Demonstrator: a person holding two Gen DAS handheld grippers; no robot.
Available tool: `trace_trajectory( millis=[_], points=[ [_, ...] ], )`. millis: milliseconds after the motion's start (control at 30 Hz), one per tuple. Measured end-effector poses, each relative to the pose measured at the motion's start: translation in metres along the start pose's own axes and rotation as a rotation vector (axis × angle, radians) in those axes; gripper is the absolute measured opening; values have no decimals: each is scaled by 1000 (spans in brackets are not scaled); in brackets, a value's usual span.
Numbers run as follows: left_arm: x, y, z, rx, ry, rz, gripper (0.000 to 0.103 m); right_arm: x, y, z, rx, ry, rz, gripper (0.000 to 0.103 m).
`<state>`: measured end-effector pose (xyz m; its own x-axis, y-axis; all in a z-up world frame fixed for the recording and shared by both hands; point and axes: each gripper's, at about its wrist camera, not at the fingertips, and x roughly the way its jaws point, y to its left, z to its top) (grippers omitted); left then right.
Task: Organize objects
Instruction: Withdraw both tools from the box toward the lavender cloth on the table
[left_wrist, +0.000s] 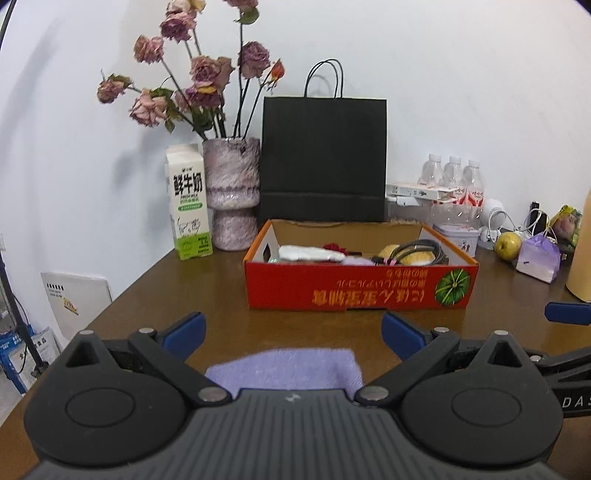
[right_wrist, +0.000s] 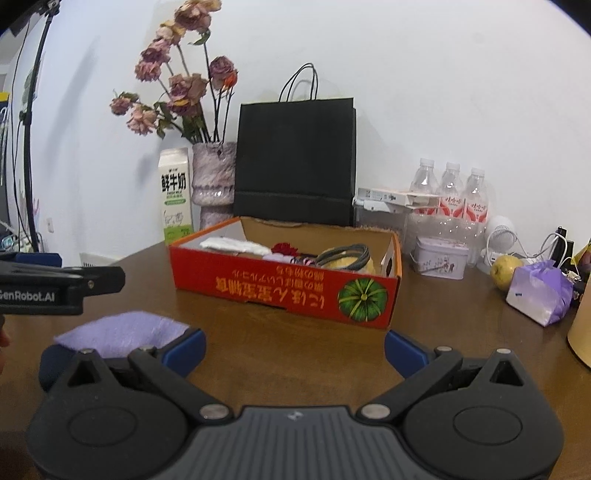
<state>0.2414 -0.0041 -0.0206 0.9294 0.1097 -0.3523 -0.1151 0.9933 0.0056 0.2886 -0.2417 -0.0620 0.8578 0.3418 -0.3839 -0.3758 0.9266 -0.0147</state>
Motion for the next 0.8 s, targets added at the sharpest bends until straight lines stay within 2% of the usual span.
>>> trace_trajectory(
  millis=[367, 633, 800],
  points=[
    [-6, 29, -23, -20, 40, -7, 103, 0, 22, -29, -39, 69, -13, 103],
    [-1, 52, -27, -47, 54, 2, 103, 6, 29, -32, -52, 120, -12, 103],
    [-2, 58, -27, -63, 54, 8, 103, 17, 35, -33, -59, 182, 24, 103]
  ],
)
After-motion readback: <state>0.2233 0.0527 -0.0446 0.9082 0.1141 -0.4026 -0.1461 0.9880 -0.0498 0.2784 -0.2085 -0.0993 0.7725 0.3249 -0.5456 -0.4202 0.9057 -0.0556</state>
